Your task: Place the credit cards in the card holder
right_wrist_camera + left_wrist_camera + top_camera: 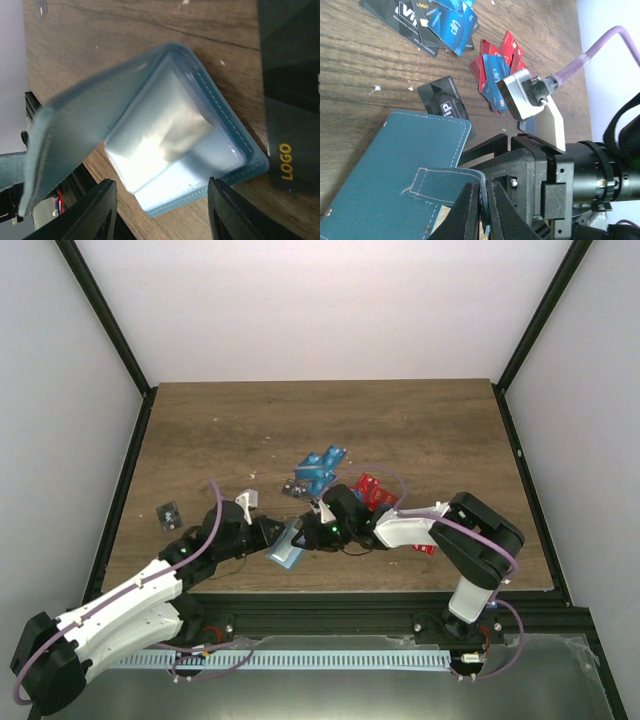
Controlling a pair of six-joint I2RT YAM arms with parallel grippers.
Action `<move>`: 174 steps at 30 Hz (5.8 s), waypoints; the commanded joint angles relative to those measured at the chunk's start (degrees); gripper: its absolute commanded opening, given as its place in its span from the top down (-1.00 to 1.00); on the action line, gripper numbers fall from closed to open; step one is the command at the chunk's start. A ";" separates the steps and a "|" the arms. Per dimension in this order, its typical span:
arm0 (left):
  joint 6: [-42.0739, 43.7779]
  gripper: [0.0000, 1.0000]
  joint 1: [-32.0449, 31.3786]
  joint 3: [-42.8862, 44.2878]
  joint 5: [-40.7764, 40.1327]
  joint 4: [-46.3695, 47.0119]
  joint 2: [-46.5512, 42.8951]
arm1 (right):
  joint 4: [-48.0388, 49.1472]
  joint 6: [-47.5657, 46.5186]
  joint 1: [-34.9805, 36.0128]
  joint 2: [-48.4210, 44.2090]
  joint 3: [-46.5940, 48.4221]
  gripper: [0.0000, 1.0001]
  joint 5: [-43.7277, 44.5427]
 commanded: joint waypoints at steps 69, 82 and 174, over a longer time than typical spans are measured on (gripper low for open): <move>7.01 0.92 11.70 -6.11 -4.62 -6.94 3.16 | -6.64 -0.31 0.54 3.46 5.76 0.05 4.59; 7.12 0.92 11.70 -7.70 -4.66 -5.50 5.67 | 1.83 0.08 0.54 4.48 4.62 -0.02 -3.00; 13.81 0.48 10.47 -3.47 9.04 13.88 24.29 | -30.12 -16.31 -3.84 -4.90 13.22 -0.02 15.66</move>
